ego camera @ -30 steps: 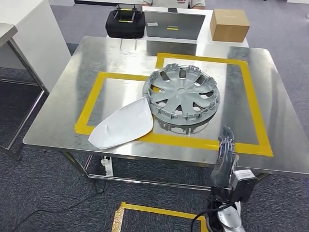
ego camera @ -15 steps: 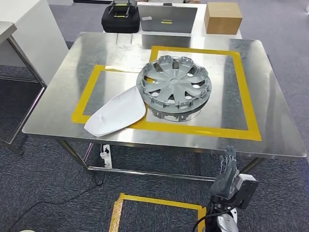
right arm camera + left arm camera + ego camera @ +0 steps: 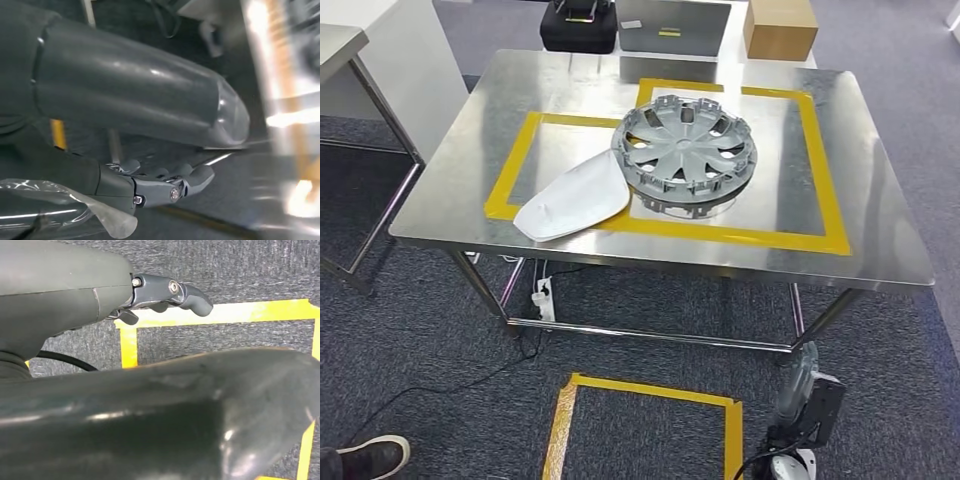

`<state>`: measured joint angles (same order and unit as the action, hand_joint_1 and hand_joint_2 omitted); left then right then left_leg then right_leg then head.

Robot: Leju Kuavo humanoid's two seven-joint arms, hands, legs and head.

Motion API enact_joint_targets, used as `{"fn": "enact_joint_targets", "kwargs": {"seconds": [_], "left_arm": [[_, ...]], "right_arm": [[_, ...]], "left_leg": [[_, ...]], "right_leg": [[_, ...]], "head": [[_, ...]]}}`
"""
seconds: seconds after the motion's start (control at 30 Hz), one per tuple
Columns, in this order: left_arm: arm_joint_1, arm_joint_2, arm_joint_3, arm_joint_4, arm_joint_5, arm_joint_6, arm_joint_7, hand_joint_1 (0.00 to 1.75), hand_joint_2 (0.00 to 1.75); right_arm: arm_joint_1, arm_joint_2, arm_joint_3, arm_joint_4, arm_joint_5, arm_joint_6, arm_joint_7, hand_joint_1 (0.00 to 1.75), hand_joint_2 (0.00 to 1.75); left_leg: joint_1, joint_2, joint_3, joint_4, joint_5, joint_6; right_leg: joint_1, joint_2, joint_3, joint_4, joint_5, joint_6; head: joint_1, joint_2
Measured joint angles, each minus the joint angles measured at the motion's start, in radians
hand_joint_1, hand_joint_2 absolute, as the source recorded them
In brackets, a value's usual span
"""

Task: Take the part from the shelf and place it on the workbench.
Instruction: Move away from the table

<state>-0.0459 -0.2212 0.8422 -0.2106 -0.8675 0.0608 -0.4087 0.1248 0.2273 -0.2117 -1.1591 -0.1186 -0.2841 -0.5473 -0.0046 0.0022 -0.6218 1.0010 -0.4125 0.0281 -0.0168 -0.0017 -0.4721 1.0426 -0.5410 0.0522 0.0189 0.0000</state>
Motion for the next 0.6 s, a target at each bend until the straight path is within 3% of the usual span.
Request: {"fn": "enact_joint_targets", "kwargs": {"seconds": [0.03,0.07,0.13,0.17,0.2,0.27,0.3,0.33,0.37,0.4,0.43,0.5,0.53,0.6], "left_arm": [[-0.001,-0.001,0.002,0.0,0.0,0.0,0.001,0.0,0.0],[-0.001,-0.001,0.003,0.0,-0.001,0.0,0.002,0.0,0.0],[0.001,-0.001,0.005,0.0,-0.004,0.0,0.007,0.0,0.0],[0.002,0.0,0.006,0.0,-0.006,-0.001,0.009,0.0,0.0],[0.004,0.001,0.006,0.0,-0.006,-0.002,0.01,0.0,0.0],[0.006,0.003,0.008,0.0,-0.007,-0.006,0.01,0.0,0.0],[0.006,0.004,0.008,0.0,-0.008,-0.007,0.01,0.0,0.0],[0.006,0.005,0.009,0.0,-0.01,-0.008,0.011,0.0,0.0],[0.006,0.005,0.01,0.0,-0.01,-0.009,0.011,0.0,0.0],[0.007,0.006,0.012,0.0,-0.01,-0.009,0.012,0.0,0.0],[0.006,0.007,0.013,0.0,-0.011,-0.009,0.012,0.0,0.0],[0.005,0.009,0.014,0.0,-0.012,-0.008,0.014,0.0,0.0],[0.004,0.01,0.014,0.0,-0.013,-0.008,0.014,0.0,0.0],[0.004,0.011,0.014,0.0,-0.016,-0.007,0.017,0.0,0.0]], "right_arm": [[-0.017,0.001,-0.029,0.061,-0.018,0.025,0.005,0.0,0.0],[-0.033,0.001,-0.064,0.126,-0.05,0.063,0.019,0.0,0.0],[-0.055,0.002,-0.144,0.258,-0.115,0.137,0.051,0.0,0.0],[-0.064,0.002,-0.185,0.325,-0.127,0.156,0.061,0.0,0.0],[-0.071,-0.001,-0.219,0.386,-0.117,0.16,0.063,0.0,0.0],[-0.082,-0.012,-0.271,0.508,-0.065,0.143,0.065,0.0,0.0],[-0.086,-0.018,-0.285,0.56,-0.035,0.128,0.069,0.0,0.0],[-0.091,-0.024,-0.295,0.607,-0.001,0.104,0.077,0.0,0.0],[-0.096,-0.03,-0.299,0.646,0.035,0.076,0.088,0.0,0.0],[-0.101,-0.035,-0.298,0.682,0.077,0.044,0.103,0.0,0.0],[-0.107,-0.041,-0.292,0.717,0.123,0.013,0.123,0.0,0.0],[-0.116,-0.05,-0.272,0.773,0.204,-0.034,0.176,0.0,0.0],[-0.121,-0.054,-0.259,0.797,0.239,-0.05,0.208,0.0,0.0],[-0.126,-0.063,-0.228,0.838,0.303,-0.072,0.268,0.0,0.0]], "left_leg": [[-0.001,0.001,-0.005,0.003,0.008,-0.005],[-0.001,0.001,-0.009,0.004,0.017,-0.011],[0.003,0.001,-0.015,0.005,0.023,-0.024],[0.005,0.0,-0.021,0.017,0.001,-0.03],[0.007,0.0,-0.031,0.049,-0.039,-0.036],[0.009,0.0,-0.057,0.169,-0.149,-0.044],[0.009,0.0,-0.066,0.234,-0.184,-0.047],[0.009,0.0,-0.066,0.279,-0.195,-0.048],[0.009,0.0,-0.053,0.294,-0.184,-0.046],[0.009,0.0,-0.022,0.27,-0.159,-0.044],[0.008,-0.001,0.026,0.212,-0.133,-0.039],[0.005,-0.001,0.13,0.059,-0.12,-0.028],[0.003,-0.002,0.161,0.006,-0.126,-0.023],[-0.002,-0.002,0.168,-0.025,-0.128,-0.013]], "right_leg": [[0.002,0.0,0.033,-0.055,-0.014,-0.004],[0.005,0.001,0.045,-0.084,-0.023,-0.01],[0.006,-0.003,0.031,-0.089,-0.015,-0.024],[0.006,-0.006,0.024,-0.089,-0.006,-0.033],[0.005,-0.011,0.014,-0.089,0.005,-0.041],[0.006,-0.016,-0.01,-0.088,0.026,-0.05],[0.008,-0.017,-0.021,-0.086,0.036,-0.051],[0.009,-0.018,-0.034,-0.082,0.046,-0.051],[0.01,-0.018,-0.049,-0.078,0.056,-0.051],[0.011,-0.018,-0.064,-0.071,0.064,-0.05],[0.012,-0.017,-0.081,-0.064,0.072,-0.049],[0.016,-0.016,-0.106,-0.051,0.084,-0.044],[0.017,-0.016,-0.113,-0.047,0.091,-0.039],[0.015,-0.017,-0.12,-0.046,0.106,-0.027]], "head": [[0.0,0.0],[0.0,0.0],[0.0,0.0],[0.0,0.0],[-0.001,0.0],[-0.003,0.0],[-0.003,0.0],[-0.003,0.0],[-0.002,0.0],[-0.002,0.0],[-0.003,0.0],[-0.002,0.0],[-0.001,0.0],[-0.001,0.0]]}}
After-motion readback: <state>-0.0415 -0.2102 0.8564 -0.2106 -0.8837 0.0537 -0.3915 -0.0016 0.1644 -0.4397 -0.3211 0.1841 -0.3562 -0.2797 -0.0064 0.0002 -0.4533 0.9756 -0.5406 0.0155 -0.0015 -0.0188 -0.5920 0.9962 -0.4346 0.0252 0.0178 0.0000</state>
